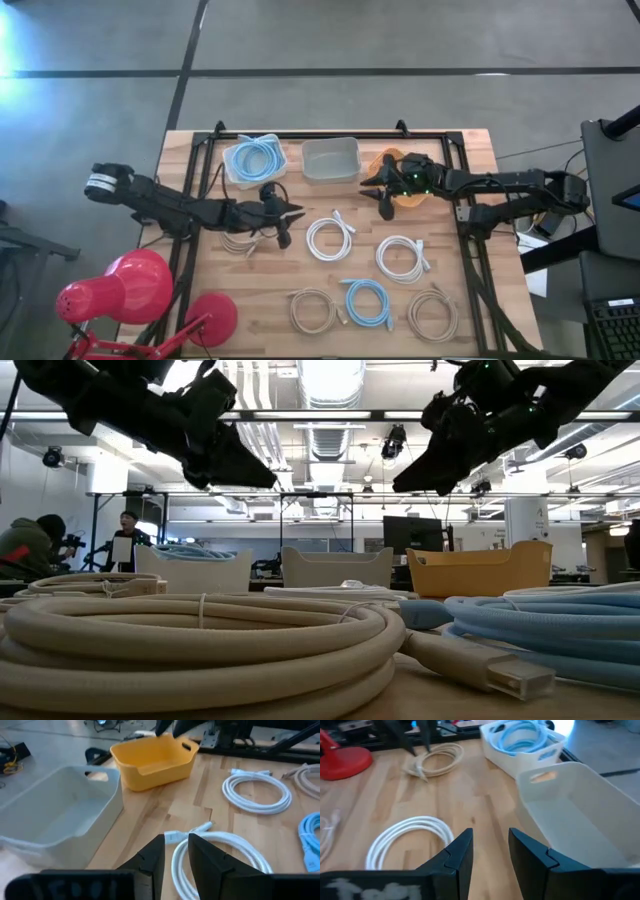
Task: Pick & Place USB Port
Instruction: Put the blue cable into the white bin
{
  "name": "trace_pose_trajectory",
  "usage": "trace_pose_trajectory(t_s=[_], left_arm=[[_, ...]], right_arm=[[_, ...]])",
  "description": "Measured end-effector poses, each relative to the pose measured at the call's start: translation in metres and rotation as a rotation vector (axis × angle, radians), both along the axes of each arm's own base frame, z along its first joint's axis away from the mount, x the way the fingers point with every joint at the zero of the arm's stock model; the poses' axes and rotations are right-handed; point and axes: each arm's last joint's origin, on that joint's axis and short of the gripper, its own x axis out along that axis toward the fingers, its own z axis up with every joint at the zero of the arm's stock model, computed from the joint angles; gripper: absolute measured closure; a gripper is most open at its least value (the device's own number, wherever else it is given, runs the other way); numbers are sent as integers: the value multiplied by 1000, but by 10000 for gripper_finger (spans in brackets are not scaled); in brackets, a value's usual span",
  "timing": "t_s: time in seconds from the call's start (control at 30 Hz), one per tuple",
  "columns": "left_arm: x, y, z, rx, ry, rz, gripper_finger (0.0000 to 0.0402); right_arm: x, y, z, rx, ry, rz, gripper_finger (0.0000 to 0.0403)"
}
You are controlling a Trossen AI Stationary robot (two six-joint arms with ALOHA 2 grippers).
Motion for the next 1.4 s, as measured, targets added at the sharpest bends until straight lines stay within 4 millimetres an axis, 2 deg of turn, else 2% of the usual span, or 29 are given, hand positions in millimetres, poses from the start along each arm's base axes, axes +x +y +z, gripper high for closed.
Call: trace_pose_trajectory(t_s=[0.2,0.4,0.53,0.73,1.03,1.13,1.27,1.4], left_arm=[[2,-2,1,-23,-7,-29,302],[9,-4,-9,-88,7,-67,264],[16,-9,-8,-108,8,-104,241],[24,-17,6,-61,32,-154,234],[32,-18,24,-3,61,-167,234],[31,-18,23,-13,61,-164,234],[30,-19,17,-34,86,-159,234],[30,-19,17,-33,92,-160,234]], right_arm=[[4,15,0,-11,3,67,284],[6,27,1,-44,-3,133,284],[7,31,1,-34,-6,145,287],[10,44,-1,-4,-5,187,290],[25,66,-6,-29,-11,279,241],[30,66,-13,20,28,260,225],[34,68,-24,73,162,254,215],[37,83,-32,125,332,282,216]])
